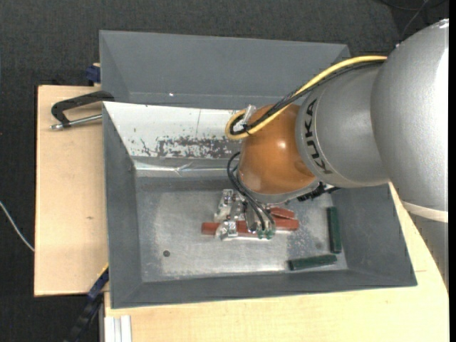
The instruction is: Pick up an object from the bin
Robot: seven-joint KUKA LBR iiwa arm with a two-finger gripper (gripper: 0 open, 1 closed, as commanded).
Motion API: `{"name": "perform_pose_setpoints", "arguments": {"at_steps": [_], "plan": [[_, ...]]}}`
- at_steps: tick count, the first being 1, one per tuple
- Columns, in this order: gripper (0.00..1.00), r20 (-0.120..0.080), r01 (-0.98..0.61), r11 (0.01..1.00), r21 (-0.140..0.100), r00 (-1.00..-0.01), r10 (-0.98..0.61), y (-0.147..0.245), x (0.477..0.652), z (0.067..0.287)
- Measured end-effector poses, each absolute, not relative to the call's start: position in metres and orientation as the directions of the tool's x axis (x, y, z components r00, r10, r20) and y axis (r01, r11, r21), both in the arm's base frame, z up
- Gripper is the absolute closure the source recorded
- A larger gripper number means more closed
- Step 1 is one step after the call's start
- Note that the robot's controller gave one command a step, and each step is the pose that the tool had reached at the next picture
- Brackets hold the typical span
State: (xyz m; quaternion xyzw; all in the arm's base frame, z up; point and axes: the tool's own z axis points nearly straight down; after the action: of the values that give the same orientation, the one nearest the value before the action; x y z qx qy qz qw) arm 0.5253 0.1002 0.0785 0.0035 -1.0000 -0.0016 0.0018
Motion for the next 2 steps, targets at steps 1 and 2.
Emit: {"name": "perform_pose_setpoints", "arguments": {"at_steps": [1, 2], "plan": [[1.0, 0.003, -0.007, 1.0, 0.003, -1.0, -0.007, 0.1, 0.525, 0.08], [1.0, 0.003, -0.007, 1.0, 0.002, -1.0, -0.007, 0.1, 0.524, 0.09]]}}
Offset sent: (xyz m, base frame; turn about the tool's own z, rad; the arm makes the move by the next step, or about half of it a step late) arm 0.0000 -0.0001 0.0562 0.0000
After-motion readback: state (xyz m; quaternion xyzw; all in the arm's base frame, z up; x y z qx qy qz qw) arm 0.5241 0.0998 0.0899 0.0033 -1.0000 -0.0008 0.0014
